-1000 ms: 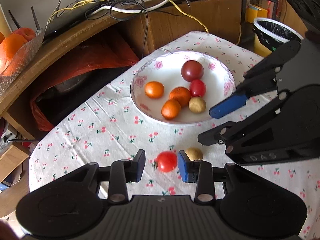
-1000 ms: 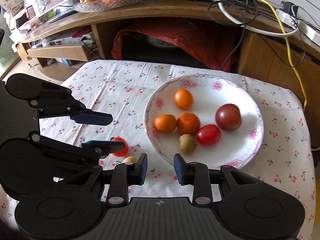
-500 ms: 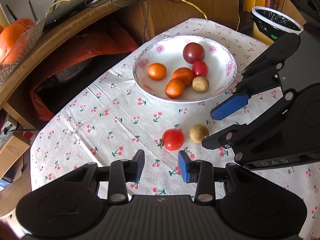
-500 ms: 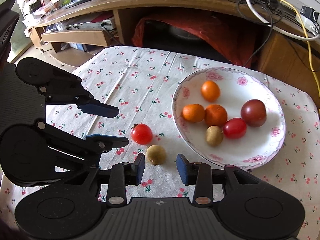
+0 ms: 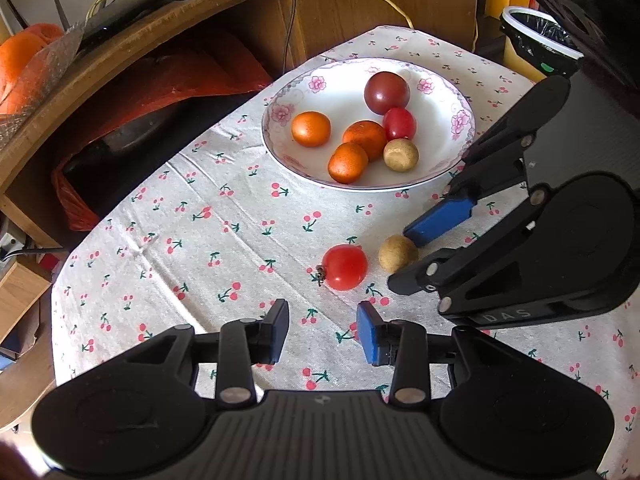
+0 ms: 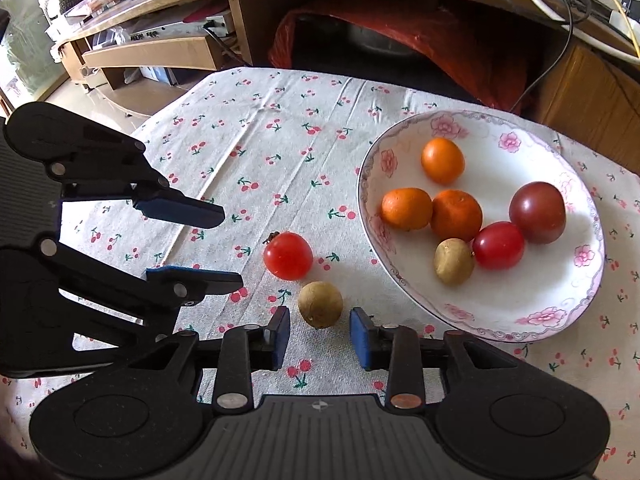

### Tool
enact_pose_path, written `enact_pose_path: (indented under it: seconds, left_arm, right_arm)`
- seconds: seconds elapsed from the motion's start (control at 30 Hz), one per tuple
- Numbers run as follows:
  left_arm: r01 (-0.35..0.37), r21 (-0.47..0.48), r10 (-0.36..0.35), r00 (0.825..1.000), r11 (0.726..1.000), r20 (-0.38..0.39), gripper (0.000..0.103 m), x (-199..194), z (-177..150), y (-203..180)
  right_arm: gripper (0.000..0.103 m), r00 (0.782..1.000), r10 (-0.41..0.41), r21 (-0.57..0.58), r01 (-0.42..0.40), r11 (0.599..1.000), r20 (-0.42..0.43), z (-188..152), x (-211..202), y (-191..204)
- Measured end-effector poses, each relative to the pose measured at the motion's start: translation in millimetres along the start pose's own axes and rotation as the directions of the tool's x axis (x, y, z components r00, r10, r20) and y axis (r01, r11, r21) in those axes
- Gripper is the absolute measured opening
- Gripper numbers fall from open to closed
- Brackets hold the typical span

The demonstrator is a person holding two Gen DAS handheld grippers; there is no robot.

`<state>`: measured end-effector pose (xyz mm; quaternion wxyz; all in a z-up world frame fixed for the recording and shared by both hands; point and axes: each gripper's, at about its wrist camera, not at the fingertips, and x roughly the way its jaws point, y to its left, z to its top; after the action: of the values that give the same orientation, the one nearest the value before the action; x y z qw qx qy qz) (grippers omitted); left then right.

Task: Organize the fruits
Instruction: 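Grasp the red tomato with the left gripper while the right gripper grasps the kiwi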

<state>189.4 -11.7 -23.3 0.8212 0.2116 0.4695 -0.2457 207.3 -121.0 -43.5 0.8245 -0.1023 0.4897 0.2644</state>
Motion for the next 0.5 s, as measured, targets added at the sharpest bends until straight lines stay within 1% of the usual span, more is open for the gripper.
enact_pose_path:
  seconds: [0.17,0.23,0.3,0.4,0.5]
  left_arm:
    - [0.006,0.004,-0.006,1.000,1.000,-0.005,0.046,3.1,0.9,-1.3]
    - [0.015,0.000,-0.015,1.000,1.000,-0.005,0.046,4.5,1.9,-0.5]
    - [0.027,-0.004,-0.027,1.000,1.000,-0.002,0.046,4.9,2.9,0.3]
    - [0.026,-0.003,-0.026,1.000,1.000,0.003,0.046,6.6,5.8,0.4]
    - [0.037,-0.017,-0.037,0.999,0.999,0.003,0.046,11.7,9.7,1.6]
  right_arm:
    - [0.024,1.000,0.004,0.008,-0.004,1.000,0.006,1.6,1.1,-3.2]
    - [0.020,1.000,0.015,0.003,-0.015,1.000,0.003,1.6,0.6,-2.4]
    - [0.020,1.000,0.014,-0.015,-0.014,1.000,0.000,0.9,-0.2,-0.5]
    - [0.019,1.000,0.021,0.004,-0.021,1.000,-0.009,0.2,-2.4,-4.4]
    - [0.019,1.000,0.012,0.008,-0.012,1.000,-0.018,-3.2,-7.0,-7.3]
